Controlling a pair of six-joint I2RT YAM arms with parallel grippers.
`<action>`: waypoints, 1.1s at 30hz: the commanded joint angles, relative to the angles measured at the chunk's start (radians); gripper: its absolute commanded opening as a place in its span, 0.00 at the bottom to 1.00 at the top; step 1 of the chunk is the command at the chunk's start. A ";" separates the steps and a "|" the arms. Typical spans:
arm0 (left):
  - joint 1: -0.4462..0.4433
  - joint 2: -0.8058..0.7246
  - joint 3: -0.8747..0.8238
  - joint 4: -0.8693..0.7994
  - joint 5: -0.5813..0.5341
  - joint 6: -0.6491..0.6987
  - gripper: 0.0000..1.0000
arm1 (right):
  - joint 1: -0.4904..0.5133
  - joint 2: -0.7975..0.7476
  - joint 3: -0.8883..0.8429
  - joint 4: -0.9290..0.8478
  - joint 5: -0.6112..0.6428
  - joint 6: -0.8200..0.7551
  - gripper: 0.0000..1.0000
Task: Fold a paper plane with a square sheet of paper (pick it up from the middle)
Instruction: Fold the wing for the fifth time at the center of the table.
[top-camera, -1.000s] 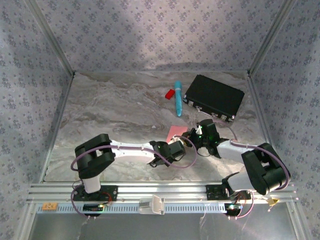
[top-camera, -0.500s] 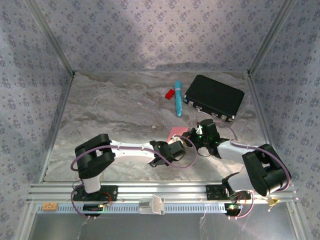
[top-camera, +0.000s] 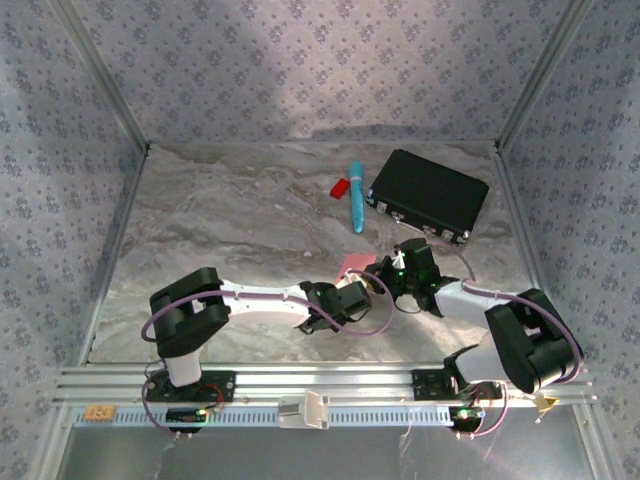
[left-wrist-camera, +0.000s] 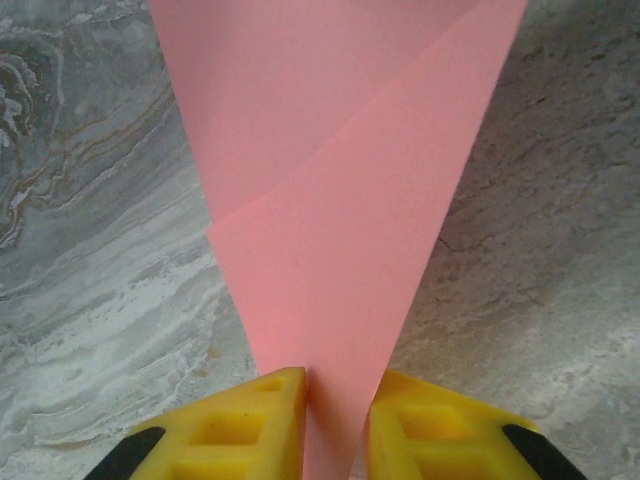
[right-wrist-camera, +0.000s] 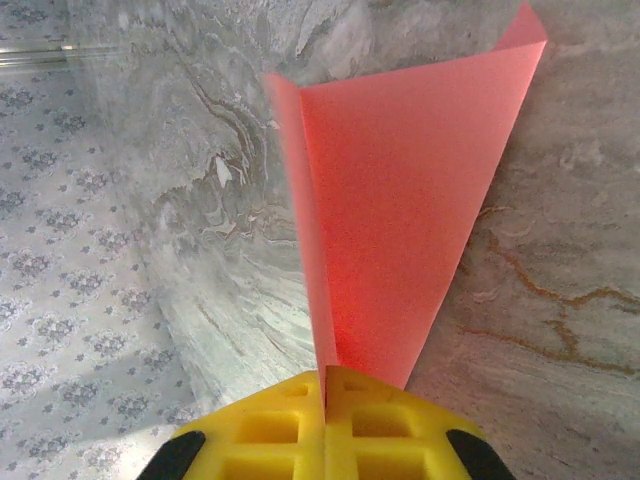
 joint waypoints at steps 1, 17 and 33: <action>-0.007 -0.026 0.018 0.011 0.011 -0.014 0.21 | -0.002 -0.010 -0.005 -0.018 0.010 -0.003 0.03; -0.005 -0.042 0.011 0.016 0.004 -0.027 0.20 | -0.003 -0.009 -0.013 -0.015 0.014 -0.001 0.02; 0.002 -0.012 0.025 -0.022 -0.010 -0.030 0.15 | -0.003 -0.017 -0.019 -0.006 0.012 0.001 0.02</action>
